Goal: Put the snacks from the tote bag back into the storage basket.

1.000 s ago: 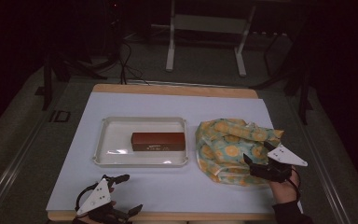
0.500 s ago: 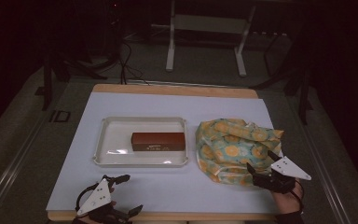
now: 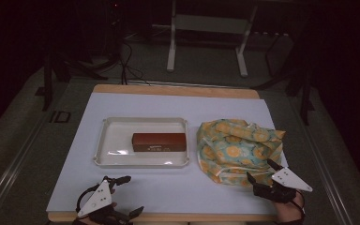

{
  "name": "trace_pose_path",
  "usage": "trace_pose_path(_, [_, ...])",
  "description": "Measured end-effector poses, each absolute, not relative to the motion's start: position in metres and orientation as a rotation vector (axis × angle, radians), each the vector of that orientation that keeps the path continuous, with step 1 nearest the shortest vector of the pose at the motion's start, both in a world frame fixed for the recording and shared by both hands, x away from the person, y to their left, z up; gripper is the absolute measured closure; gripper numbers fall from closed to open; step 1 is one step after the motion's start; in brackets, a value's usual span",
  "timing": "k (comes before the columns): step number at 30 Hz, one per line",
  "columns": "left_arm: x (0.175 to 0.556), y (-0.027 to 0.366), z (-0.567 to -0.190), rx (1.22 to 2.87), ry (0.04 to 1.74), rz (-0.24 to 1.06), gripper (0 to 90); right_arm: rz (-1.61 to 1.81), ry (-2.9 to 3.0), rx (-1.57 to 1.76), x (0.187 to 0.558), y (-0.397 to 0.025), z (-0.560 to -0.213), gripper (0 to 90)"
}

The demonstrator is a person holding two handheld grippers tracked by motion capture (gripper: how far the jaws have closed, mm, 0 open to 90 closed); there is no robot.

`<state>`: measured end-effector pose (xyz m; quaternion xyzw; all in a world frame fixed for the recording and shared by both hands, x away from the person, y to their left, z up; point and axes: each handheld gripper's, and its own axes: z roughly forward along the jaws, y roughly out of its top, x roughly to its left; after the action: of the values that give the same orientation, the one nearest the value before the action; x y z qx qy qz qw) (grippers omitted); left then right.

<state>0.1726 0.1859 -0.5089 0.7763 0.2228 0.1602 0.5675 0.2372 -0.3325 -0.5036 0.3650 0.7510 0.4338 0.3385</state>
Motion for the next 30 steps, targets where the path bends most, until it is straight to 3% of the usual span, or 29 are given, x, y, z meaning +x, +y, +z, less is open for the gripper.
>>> trace_pose_path(30, [0.1736, 0.1861, -0.5098, 1.824, 0.526, 0.374, 1.3, 1.161, 1.876, 0.894, 0.2386, -0.3347, -0.5064, 13.1])
